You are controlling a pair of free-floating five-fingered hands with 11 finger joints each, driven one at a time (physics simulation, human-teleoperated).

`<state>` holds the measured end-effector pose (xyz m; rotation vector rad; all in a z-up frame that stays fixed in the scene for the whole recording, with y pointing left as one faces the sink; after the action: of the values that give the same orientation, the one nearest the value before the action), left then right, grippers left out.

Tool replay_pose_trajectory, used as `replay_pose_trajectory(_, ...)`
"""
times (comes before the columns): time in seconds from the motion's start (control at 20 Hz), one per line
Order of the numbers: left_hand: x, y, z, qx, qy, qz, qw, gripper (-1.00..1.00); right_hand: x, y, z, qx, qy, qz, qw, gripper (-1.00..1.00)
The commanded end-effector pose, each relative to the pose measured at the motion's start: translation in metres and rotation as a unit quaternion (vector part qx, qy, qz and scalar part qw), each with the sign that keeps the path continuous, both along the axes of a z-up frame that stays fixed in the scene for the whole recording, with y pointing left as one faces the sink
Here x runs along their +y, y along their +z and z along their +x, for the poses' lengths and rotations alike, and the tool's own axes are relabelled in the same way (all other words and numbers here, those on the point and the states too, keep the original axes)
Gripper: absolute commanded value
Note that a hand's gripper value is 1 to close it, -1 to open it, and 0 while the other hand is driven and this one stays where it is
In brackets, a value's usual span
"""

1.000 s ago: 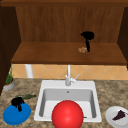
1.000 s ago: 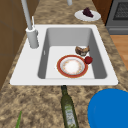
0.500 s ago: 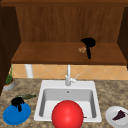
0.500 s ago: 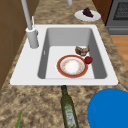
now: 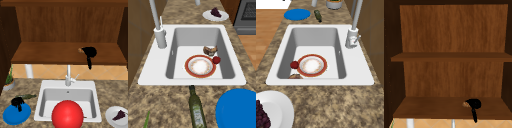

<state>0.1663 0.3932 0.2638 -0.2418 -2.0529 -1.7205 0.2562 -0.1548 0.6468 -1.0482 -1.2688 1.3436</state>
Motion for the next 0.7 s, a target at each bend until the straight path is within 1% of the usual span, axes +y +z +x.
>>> replay_pose_trajectory(0.0,0.0,0.0,0.0,0.0,0.0,0.0,1.0,0.0,0.0,-0.025,-0.031,-0.001,-0.01,-0.006,0.9999,-1.0)
replay_pose_trajectory(0.4,0.0,0.0,0.0,0.0,0.0,0.0,1.0,0.0,-0.01,-0.087,-0.095,-0.033,-0.003,-0.01,0.9994,-1.0)
replay_pose_trajectory(0.55,0.0,0.0,0.0,0.0,0.0,0.0,1.0,0.0,-0.008,-0.111,-0.12,-0.041,-0.005,-0.013,0.9991,-1.0)
replay_pose_trajectory(0.65,0.0,0.0,0.0,0.0,0.0,0.0,1.0,0.0,-0.006,-0.128,-0.121,-0.023,-0.007,-0.003,0.9997,-1.0)
